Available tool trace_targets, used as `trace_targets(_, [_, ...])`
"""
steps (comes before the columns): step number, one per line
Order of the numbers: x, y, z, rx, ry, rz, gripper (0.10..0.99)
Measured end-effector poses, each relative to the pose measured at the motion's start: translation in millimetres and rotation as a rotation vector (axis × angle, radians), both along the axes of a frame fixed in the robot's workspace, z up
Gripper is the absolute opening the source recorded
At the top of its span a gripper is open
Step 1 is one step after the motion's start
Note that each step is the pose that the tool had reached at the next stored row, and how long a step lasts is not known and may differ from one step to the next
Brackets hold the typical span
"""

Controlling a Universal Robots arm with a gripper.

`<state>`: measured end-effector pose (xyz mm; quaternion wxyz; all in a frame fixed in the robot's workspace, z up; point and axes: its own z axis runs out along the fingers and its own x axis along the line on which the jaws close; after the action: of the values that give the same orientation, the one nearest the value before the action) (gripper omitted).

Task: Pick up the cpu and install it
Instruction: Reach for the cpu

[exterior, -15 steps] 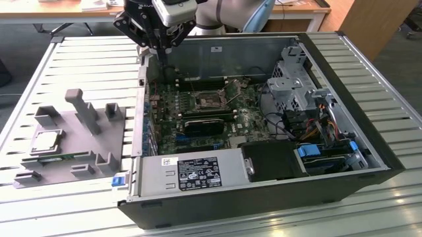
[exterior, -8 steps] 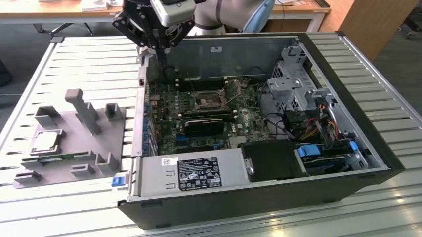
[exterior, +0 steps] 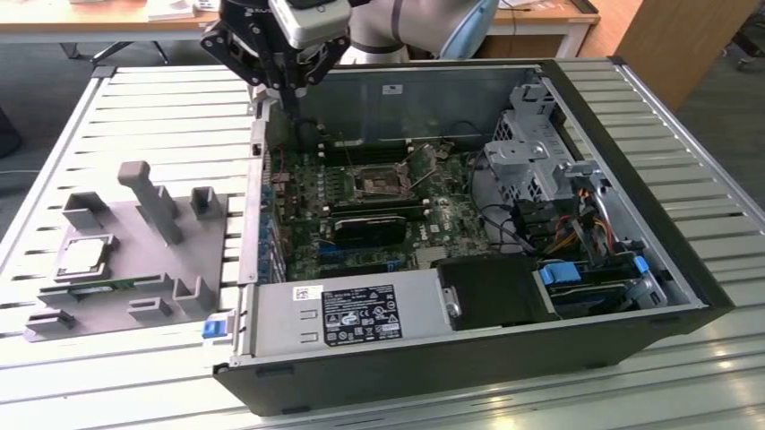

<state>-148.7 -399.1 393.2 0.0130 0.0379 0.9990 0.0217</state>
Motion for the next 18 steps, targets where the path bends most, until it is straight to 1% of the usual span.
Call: trace_targets(18, [-5.2,0.0,0.0,0.000,0.0000,0.000,0.106])
